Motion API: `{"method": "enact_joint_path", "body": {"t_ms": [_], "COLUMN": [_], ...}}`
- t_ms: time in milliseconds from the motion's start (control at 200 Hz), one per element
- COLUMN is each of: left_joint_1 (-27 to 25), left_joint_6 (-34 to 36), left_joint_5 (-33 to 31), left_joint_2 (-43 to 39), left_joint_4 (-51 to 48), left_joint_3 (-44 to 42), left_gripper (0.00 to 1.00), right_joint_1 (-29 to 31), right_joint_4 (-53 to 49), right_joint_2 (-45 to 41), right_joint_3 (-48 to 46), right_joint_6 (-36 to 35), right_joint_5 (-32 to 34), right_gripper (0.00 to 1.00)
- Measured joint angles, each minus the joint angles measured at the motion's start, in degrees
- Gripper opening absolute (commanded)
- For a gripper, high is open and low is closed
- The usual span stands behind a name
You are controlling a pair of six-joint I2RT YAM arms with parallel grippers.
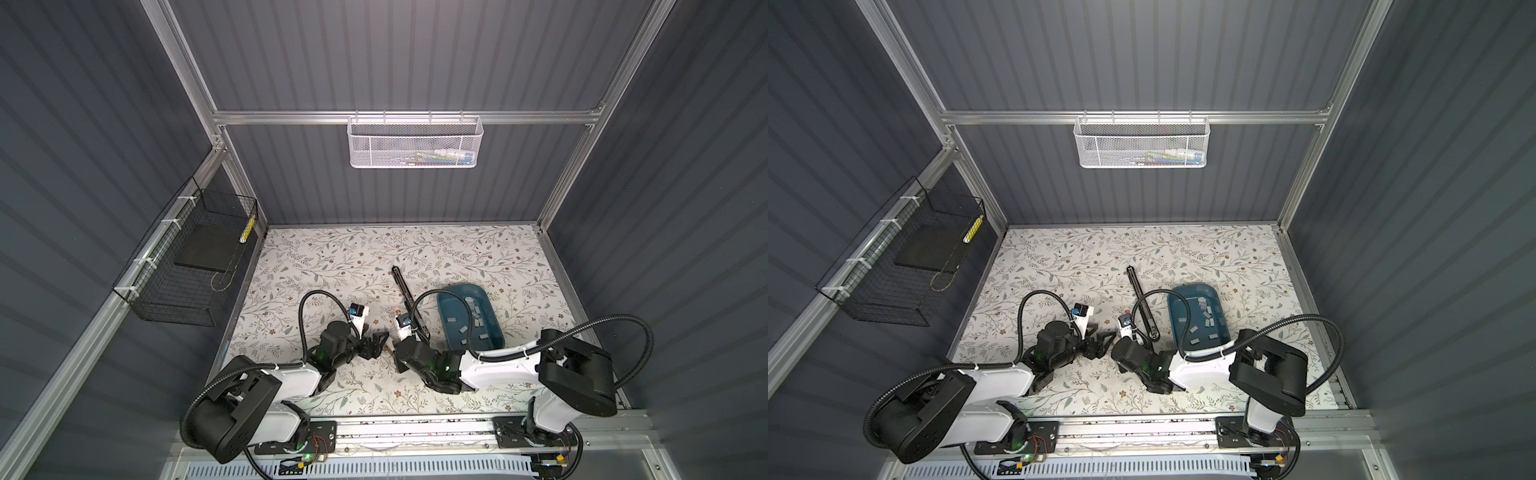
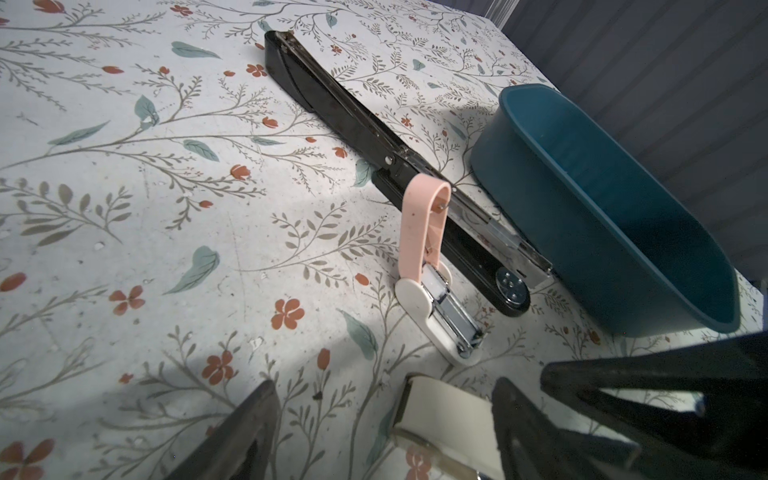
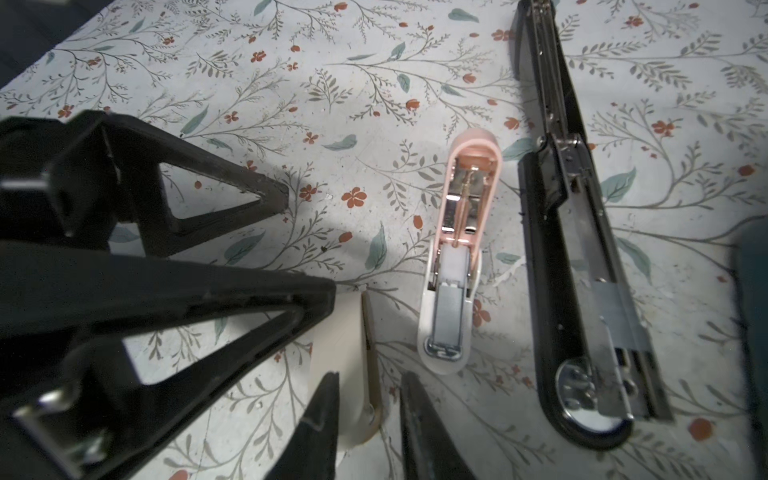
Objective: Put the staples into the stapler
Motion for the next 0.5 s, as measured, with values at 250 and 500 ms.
{"method": "enact_joint_path", "body": {"t_ms": [250, 500], "left_joint_1": [0.00, 0.00], "left_joint_6": [-0.07, -0.15], "left_joint_5": [0.90, 2.25], "left_joint_2": [-0.02, -0.02], "left_joint_4": [0.20, 1.03], "left_joint_3": [-0.44, -1.88], "left_gripper": [0.79, 0.75], "right_joint_1": [-0.22, -0.24], "right_joint_4": [0.15, 1.97], "right_joint_2": [0.31, 0.31], "right_joint_3": [-0.04, -1.57], "right_joint_6": [1.22, 2.38], "right_joint_5": [-0.55, -1.18], "right_gripper": [0.28, 0.29]}}
